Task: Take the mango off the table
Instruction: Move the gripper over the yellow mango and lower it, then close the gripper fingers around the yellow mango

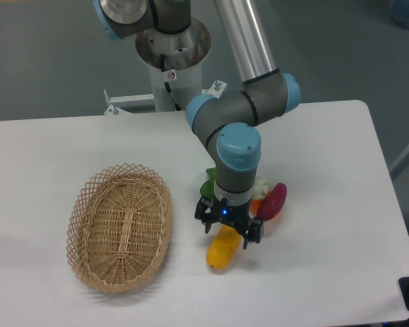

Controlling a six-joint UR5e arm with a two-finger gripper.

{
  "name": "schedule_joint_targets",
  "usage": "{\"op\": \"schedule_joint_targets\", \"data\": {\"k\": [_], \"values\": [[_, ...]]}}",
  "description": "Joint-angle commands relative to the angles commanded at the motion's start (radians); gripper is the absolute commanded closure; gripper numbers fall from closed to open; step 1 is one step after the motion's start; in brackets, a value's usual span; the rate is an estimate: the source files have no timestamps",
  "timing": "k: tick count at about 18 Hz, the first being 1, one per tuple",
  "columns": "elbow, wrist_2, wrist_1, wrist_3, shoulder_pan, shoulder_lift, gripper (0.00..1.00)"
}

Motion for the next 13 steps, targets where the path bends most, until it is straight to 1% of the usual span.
{"op": "schedule_joint_targets", "data": {"k": [11, 13], "values": [[0.000, 0.005, 0.003, -0.002, -0.005, -0.011, 0.00], [-0.003, 0.005, 0.031, -0.002, -0.006, -0.014, 0.00]]}}
